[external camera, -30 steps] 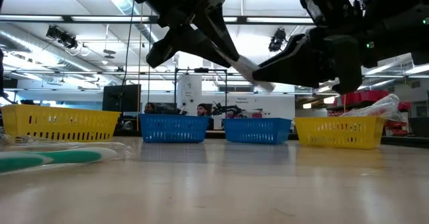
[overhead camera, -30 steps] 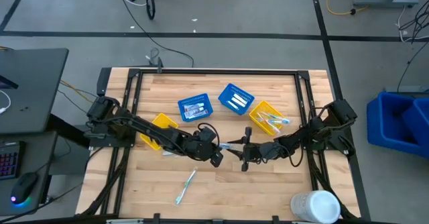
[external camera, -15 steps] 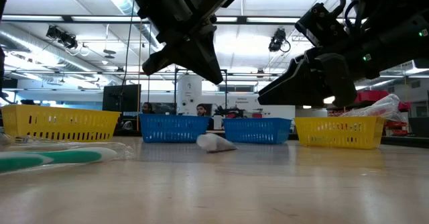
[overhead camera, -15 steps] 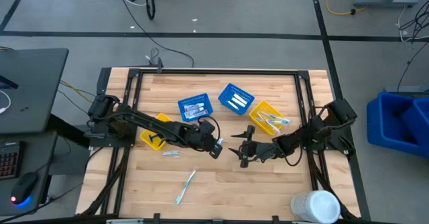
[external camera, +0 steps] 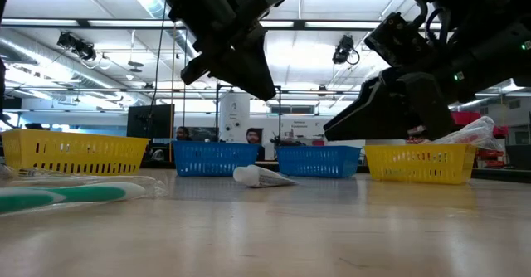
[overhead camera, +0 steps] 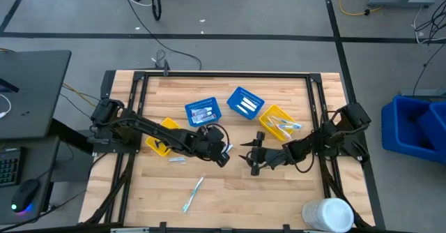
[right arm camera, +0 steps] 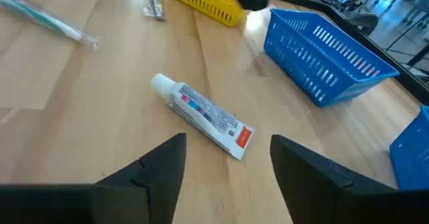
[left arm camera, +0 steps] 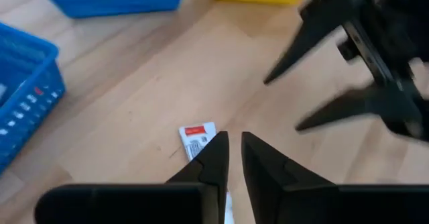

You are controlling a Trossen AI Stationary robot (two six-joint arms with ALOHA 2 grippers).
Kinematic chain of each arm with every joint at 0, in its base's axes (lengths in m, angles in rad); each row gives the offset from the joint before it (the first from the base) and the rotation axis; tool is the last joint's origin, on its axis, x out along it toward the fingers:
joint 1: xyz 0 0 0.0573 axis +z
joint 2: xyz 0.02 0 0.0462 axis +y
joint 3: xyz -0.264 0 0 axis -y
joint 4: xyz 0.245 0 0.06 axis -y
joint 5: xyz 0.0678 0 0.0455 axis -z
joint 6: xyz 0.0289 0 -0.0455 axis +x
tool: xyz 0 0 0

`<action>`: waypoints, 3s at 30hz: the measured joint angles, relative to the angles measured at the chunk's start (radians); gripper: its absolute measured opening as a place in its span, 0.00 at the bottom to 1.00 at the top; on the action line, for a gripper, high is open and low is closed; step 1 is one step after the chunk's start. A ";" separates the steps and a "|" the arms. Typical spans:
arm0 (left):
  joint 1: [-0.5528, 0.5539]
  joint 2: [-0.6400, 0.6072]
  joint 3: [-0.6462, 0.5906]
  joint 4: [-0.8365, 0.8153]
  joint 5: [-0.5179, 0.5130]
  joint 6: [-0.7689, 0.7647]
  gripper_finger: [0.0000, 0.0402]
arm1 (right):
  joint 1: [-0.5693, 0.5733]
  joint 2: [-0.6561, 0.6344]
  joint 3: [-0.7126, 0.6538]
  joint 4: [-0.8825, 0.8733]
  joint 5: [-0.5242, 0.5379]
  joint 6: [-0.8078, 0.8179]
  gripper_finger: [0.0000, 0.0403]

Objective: Pick & Place Travel size toiletries
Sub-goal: Put the white toothpaste into the left blue bin

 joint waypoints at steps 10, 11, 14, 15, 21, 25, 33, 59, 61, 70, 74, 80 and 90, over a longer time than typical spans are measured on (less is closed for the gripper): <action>-0.001 0.000 0.000 -0.002 0.109 0.062 0.14 | 0.000 0.000 0.000 0.000 -0.061 -0.001 0.25; -0.001 0.003 0.000 -0.002 0.113 0.079 0.15 | -0.004 0.000 0.000 0.001 -0.082 -0.001 0.23; -0.001 0.008 0.000 -0.014 0.145 0.102 0.21 | -0.013 0.000 0.000 0.013 -0.138 0.000 0.19; -0.002 0.008 0.000 -0.011 0.145 0.097 0.23 | -0.016 0.000 0.000 0.020 -0.150 0.000 0.19; -0.022 0.008 0.000 -0.010 0.107 0.094 0.36 | -0.020 0.000 0.000 0.021 -0.156 0.012 0.29; -0.042 0.008 0.000 -0.031 0.100 0.081 0.40 | -0.020 0.000 0.000 0.020 -0.157 0.016 0.40; -0.082 0.038 0.000 -0.048 0.078 0.068 0.41 | -0.020 0.000 0.000 0.020 -0.157 0.037 0.57; -0.092 0.186 0.003 -0.037 0.054 0.022 0.41 | -0.034 0.001 0.000 0.019 -0.165 0.044 0.54; -0.092 0.192 -0.003 -0.061 0.037 0.022 0.41 | -0.034 0.001 0.000 0.019 -0.166 0.044 0.54; -0.078 0.236 0.000 -0.031 0.056 0.067 0.41 | -0.034 0.001 0.000 0.018 -0.167 0.044 0.57; -0.072 0.247 0.002 -0.017 0.059 0.085 0.41 | -0.034 0.001 0.000 0.019 -0.168 0.044 0.58; -0.070 0.247 0.002 -0.015 0.078 0.089 0.31 | -0.034 0.001 0.000 0.018 -0.167 0.044 0.55; -0.069 0.248 0.002 -0.015 0.080 0.055 0.19 | -0.034 0.001 0.000 0.018 -0.166 0.044 0.52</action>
